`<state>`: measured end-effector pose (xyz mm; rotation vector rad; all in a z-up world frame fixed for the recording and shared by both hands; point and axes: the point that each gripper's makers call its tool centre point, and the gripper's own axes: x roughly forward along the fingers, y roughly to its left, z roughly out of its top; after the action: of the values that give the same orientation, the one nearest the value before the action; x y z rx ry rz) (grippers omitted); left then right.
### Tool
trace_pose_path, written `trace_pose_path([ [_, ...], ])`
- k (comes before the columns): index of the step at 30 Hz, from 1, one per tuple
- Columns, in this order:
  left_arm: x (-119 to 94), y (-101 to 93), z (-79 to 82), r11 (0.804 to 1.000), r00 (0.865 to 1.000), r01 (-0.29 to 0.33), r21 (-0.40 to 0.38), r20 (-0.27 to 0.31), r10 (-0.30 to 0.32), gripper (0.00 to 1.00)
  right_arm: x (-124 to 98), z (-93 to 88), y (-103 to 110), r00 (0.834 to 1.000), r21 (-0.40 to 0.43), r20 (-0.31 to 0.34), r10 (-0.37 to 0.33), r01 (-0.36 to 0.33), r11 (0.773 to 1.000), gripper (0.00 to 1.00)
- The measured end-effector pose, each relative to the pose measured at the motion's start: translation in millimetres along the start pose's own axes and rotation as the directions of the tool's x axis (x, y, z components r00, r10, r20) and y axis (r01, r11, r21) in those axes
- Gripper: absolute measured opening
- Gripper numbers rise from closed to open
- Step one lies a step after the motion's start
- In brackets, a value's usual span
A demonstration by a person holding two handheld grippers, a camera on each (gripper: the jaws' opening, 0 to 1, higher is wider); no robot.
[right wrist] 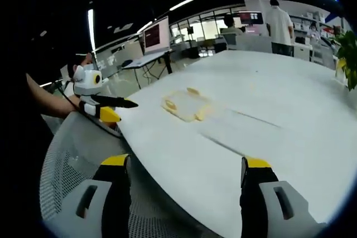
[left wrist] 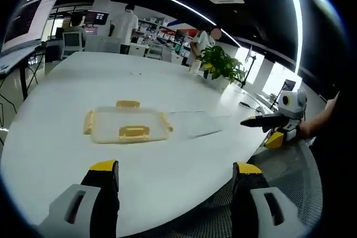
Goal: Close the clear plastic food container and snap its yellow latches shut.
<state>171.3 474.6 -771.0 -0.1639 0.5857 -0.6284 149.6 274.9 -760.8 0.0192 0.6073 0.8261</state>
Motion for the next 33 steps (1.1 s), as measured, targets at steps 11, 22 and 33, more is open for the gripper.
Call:
trace_pose_path([
  [11, -0.9, -0.9, -1.5, 1.0, 1.0, 0.005, -0.013, -0.01, -0.005, 0.78, 1.9, -3.1, 5.9, 0.999, -0.001, -0.019, 0.031, -0.031, 1.0, 0.82],
  [22, 1.0, -4.0, -3.1, 0.999, 0.999, 0.031, -0.025, -0.021, -0.031, 0.74, 2.3, 2.3, 11.8, 0.998, -0.019, 0.008, 0.069, -0.069, 0.997, 0.81],
  [33, 1.2, -7.2, 0.8, 0.999, 0.999, 0.043, -0.008, -0.023, -0.043, 0.78, 5.2, 8.1, 12.8, 0.993, 0.007, 0.019, 0.121, -0.121, 0.993, 0.85],
])
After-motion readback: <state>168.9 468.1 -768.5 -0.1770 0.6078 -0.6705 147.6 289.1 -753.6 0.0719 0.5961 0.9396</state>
